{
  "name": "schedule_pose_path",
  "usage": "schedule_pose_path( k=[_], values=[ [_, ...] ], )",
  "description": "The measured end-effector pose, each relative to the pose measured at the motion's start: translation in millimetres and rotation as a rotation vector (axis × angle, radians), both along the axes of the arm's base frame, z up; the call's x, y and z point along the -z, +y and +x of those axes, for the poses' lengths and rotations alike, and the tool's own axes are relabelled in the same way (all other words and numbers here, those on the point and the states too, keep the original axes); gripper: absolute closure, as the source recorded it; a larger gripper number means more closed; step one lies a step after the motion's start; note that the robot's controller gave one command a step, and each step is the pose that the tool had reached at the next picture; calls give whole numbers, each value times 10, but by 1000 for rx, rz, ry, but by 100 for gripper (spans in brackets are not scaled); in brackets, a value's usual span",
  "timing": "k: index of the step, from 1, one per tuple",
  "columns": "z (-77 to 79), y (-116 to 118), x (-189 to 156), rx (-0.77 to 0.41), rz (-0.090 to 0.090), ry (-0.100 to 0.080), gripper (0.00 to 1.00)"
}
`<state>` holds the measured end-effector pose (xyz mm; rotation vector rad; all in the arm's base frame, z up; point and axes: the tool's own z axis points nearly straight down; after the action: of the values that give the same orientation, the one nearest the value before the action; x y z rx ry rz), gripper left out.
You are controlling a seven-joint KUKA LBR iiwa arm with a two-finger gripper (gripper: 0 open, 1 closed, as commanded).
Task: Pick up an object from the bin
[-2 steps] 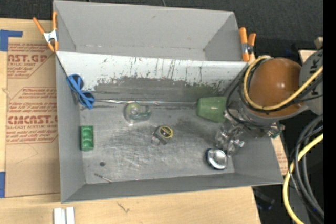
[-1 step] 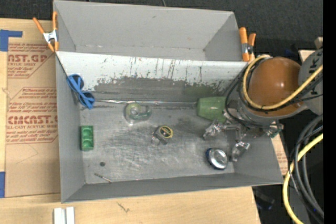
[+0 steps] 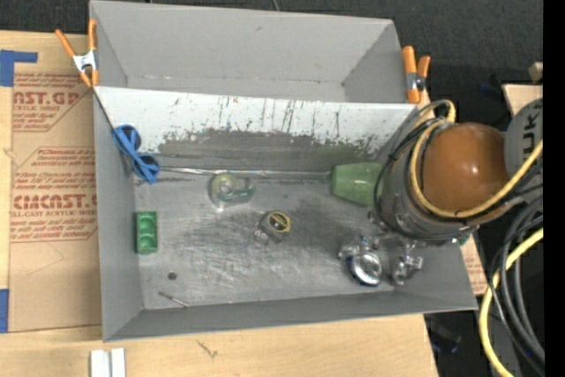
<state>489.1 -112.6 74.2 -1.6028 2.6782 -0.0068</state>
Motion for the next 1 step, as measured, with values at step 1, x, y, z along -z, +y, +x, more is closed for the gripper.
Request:
schedule_pose_path(
  k=[1],
  values=[
    [-12,-4,5,2,0,5,100]
  ],
)
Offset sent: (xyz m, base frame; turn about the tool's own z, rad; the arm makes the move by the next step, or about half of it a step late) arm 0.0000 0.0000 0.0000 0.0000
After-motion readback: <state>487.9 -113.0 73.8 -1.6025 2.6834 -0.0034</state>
